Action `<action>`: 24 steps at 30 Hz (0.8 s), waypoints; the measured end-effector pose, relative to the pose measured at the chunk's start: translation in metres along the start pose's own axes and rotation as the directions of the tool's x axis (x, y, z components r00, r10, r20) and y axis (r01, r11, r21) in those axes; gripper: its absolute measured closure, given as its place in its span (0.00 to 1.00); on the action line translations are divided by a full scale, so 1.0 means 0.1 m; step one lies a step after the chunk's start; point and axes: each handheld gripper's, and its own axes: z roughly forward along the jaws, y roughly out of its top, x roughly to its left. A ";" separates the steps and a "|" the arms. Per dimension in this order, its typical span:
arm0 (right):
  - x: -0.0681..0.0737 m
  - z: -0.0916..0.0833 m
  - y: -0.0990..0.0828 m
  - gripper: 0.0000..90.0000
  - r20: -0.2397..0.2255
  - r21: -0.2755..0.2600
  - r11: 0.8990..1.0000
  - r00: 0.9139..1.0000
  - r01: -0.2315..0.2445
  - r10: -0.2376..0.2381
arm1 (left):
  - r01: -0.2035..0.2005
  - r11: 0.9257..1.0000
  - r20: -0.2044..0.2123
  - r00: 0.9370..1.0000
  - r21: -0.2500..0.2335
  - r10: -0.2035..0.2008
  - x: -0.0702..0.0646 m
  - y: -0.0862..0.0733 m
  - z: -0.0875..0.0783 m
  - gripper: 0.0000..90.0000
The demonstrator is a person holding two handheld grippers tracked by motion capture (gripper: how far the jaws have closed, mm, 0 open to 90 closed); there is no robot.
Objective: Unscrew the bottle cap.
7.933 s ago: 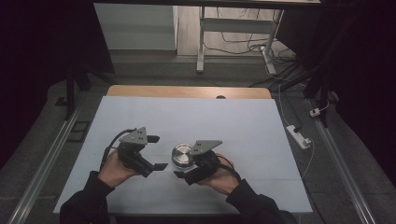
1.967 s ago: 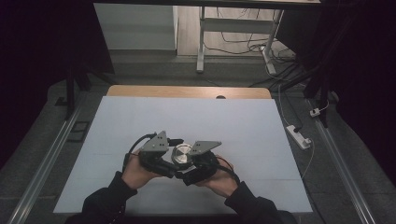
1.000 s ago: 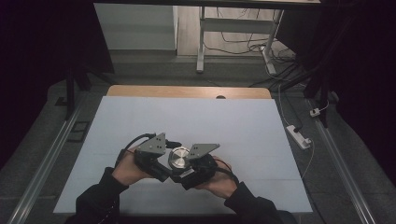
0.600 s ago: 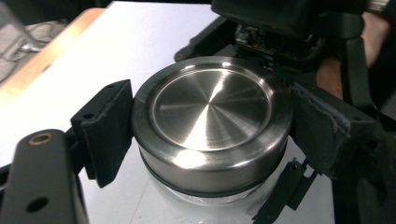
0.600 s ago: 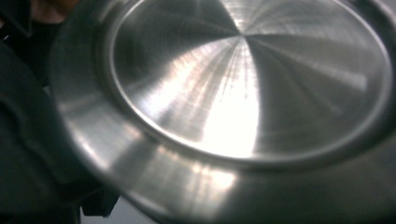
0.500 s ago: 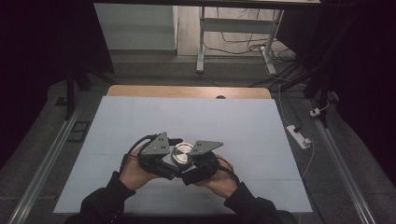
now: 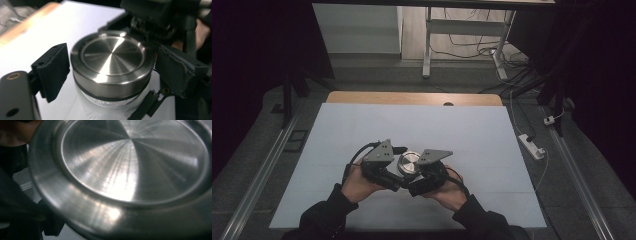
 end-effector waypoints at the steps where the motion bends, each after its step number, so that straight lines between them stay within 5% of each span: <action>1: 0.01 0.00 0.00 0.16 -0.013 -0.002 1.000 1.000 0.006 -0.006 | -0.006 1.000 0.004 1.000 0.007 0.006 0.00 -0.01 0.01 0.15; 7: 0.08 0.03 0.01 0.16 -0.050 0.005 0.999 0.998 0.048 -0.048 | -0.028 0.999 0.079 0.997 0.026 0.026 0.04 -0.03 0.05 0.20; 9: 0.10 0.04 0.00 0.16 -0.048 0.015 0.999 0.998 0.052 -0.051 | -0.058 0.997 0.054 0.997 0.045 0.056 0.01 -0.02 0.05 0.20; 16: 0.09 0.01 0.02 0.16 -0.035 -0.001 0.999 0.998 0.045 -0.045 | -0.042 0.999 0.003 0.999 0.022 0.042 -0.03 0.02 0.04 0.21; 24: 0.07 0.01 0.02 0.16 0.036 -0.005 1.000 0.999 0.015 -0.015 | 0.040 0.999 -0.120 0.992 0.028 -0.037 -0.13 0.07 0.12 0.21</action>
